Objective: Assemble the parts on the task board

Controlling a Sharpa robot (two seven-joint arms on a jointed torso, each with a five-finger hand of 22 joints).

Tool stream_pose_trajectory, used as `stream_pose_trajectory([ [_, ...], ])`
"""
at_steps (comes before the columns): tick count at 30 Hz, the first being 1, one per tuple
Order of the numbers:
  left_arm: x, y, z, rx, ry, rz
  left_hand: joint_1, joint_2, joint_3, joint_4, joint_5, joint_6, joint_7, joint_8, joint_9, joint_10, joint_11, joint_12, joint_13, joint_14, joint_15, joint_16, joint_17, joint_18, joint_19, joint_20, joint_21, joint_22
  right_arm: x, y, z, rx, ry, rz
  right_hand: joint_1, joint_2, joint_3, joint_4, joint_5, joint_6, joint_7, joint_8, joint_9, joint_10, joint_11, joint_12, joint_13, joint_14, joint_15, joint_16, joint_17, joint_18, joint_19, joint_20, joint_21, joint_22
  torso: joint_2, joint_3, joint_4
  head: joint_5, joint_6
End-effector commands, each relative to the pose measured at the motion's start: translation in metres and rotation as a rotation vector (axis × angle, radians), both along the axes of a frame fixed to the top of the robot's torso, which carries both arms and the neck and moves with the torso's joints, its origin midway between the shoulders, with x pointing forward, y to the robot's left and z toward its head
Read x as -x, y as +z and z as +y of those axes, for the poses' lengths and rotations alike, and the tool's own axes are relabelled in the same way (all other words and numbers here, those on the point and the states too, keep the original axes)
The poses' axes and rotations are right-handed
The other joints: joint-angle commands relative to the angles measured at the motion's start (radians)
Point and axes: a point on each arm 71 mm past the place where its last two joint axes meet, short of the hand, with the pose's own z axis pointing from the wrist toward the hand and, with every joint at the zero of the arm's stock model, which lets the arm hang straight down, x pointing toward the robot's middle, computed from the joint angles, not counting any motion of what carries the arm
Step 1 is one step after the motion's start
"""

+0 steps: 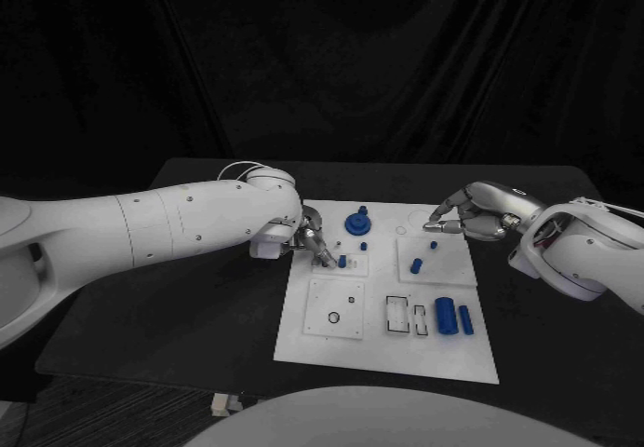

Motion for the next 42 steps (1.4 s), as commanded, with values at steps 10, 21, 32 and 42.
stream_pose_trajectory([
  [10, 0.0051, -0.0009, 0.0005, 0.013, -0.024, 0.022, -0.026, -0.033, -0.088, 0.032, -0.005, 0.0, 0.005, -0.017, 0.002, 0.106, 0.008, 0.004, 0.263, 0.101, 0.008, -0.009, 0.253, 0.013, -0.008, 0.007, -0.017, 0.173, 0.0003, -0.0018, -0.001, 0.009, -0.01, 0.011, 0.01, 0.007, -0.007, -0.003, 0.005, 0.009, 0.001, -0.006, -0.001, 0.104, 0.01, 0.004, 0.263, 0.105, 0.007, 0.003, 0.263, 0.01, -0.004, 0.001, -0.004, 0.167, 0.0, 0.0001, 0.0001, -0.002, 0.0],
  [21, 0.0072, 0.0, 0.0044, 0.027, -0.018, 0.015, -0.006, -0.034, -0.149, 0.047, -0.005, -0.018, 0.012, -0.029, 0.013, 0.106, 0.013, 0.004, 0.263, 0.098, 0.012, -0.018, 0.248, 0.016, -0.016, 0.01, -0.041, 0.168, 0.0005, -0.0016, -0.0017, 0.009, -0.012, 0.01, 0.01, 0.007, -0.007, -0.003, 0.005, 0.009, 0.001, -0.006, -0.001, 0.104, 0.01, 0.004, 0.263, 0.105, 0.007, 0.003, 0.263, 0.01, -0.004, 0.001, -0.004, 0.167, 0.001, -0.0001, -0.0001, -0.004, 0.0],
  [32, 0.0061, 0.003, 0.0035, 0.093, -0.009, -0.027, 0.112, 0.017, -0.166, 0.015, -0.002, -0.088, 0.03, -0.041, 0.042, 0.104, 0.025, 0.0, 0.261, 0.093, 0.023, -0.031, 0.24, 0.021, -0.027, 0.02, -0.071, 0.162, 0.0004, -0.0017, -0.001, 0.008, -0.01, 0.01, 0.01, 0.007, -0.007, -0.003, 0.005, 0.009, 0.001, -0.006, -0.001, 0.104, 0.01, 0.004, 0.263, 0.105, 0.007, 0.003, 0.263, 0.01, -0.004, 0.001, -0.004, 0.167, 0.0, 0.0003, 0.0005, -0.003, 0.0],
  [42, 0.0037, 0.0056, 0.0002, 0.151, -0.01, -0.061, 0.165, 0.048, -0.166, -0.007, 0.014, -0.107, 0.035, -0.038, 0.048, 0.099, 0.029, -0.011, 0.257, 0.09, 0.029, -0.037, 0.236, 0.024, -0.035, 0.027, -0.089, 0.159, 0.0005, -0.0017, -0.001, 0.008, -0.011, 0.01, 0.011, 0.008, -0.009, -0.002, 0.005, 0.009, 0.001, -0.006, -0.001, 0.104, 0.011, 0.004, 0.263, 0.105, 0.007, 0.003, 0.263, 0.01, -0.004, 0.002, -0.005, 0.167, 0.0, 0.0001, -0.0004, -0.004, 0.0],
])
